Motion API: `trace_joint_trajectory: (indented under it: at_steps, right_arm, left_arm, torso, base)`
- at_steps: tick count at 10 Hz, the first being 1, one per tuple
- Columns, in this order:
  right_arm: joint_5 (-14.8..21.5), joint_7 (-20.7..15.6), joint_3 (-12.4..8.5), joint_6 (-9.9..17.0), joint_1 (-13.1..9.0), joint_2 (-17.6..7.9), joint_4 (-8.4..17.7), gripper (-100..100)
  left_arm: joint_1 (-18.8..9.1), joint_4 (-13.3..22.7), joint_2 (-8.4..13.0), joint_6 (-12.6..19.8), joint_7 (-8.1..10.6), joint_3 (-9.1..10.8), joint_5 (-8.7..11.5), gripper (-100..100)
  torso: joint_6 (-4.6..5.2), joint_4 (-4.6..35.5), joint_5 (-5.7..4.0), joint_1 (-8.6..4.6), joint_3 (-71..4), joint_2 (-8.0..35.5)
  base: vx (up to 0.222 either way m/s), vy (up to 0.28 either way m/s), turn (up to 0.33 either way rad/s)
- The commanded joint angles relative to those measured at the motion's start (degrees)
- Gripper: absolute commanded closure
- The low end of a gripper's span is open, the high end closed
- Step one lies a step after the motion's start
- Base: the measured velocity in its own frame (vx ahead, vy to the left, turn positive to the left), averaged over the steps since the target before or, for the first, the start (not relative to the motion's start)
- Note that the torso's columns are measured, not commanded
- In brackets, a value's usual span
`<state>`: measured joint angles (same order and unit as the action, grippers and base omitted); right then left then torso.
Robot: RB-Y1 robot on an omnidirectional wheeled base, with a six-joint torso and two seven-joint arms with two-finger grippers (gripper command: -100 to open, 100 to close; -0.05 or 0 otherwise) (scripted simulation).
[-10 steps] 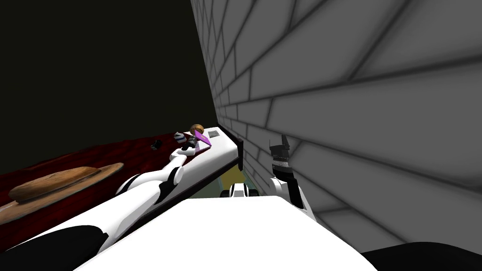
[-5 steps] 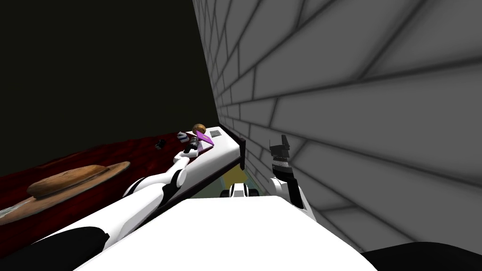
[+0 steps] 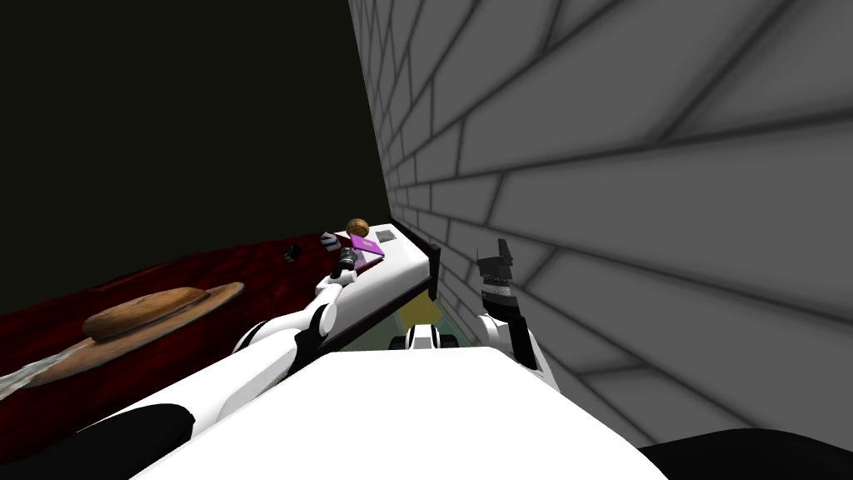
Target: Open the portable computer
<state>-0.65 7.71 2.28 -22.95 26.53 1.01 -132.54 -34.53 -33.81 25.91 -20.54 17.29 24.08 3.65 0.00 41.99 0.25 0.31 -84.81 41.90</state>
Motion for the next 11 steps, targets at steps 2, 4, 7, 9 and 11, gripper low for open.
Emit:
trace_joint_trajectory:
  at_steps: [2, 4, 7, 9, 11]
  right_arm:
    - [0.0, 0.0, 0.0, 0.0, 0.01, 0.0, 0.0, 0]
    - [0.0, 0.0, 0.0, 0.0, 0.0, 0.0, 0.0, 0]
    - [0.0, 0.0, 0.01, 0.0, 0.0, 0.01, 0.0, 0]
    - [0.0, 0.0, 0.02, 0.0, -0.02, 0.02, 0.0, 0]
    - [0.0, 0.0, 0.02, 0.0, -0.01, 0.02, 0.0, 0]
  left_arm:
    - [2.11, -1.44, -3.7, -3.04, 0.67, -2.25, 3.58, 100]
    - [3.07, -2.08, -5.48, -4.56, 0.94, -3.42, 5.31, 100]
    - [2.89, -5.42, -5.5, -1.1, 0.9, -3.5, 6.08, -100]
    - [0.65, -5.8, -4.01, 1.95, 1.09, -3.34, 6.1, -100]
    - [-1.03, -6.08, -2.9, 4.23, 1.23, -3.22, 6.12, -100]
  torso:
    - [0.06, 0.21, -0.22, -0.36, 0.17, 0.25]
    - [0.08, 0.25, -0.23, -0.28, 0.16, 0.26]
    - [0.04, 0.38, -0.33, -0.52, 0.31, 0.52]
    - [0.01, 0.38, -0.34, -0.57, 0.4, 0.64]
    - [0.0, 0.41, -0.33, -0.38, 0.32, 0.49]
  base:
    - [0.033, 0.081, 0.147]
    - [0.033, 0.077, 0.069]
    - [0.007, 0.041, 0.055]
    - [-0.072, -0.049, -0.004]
    - [-0.051, -0.035, -0.001]
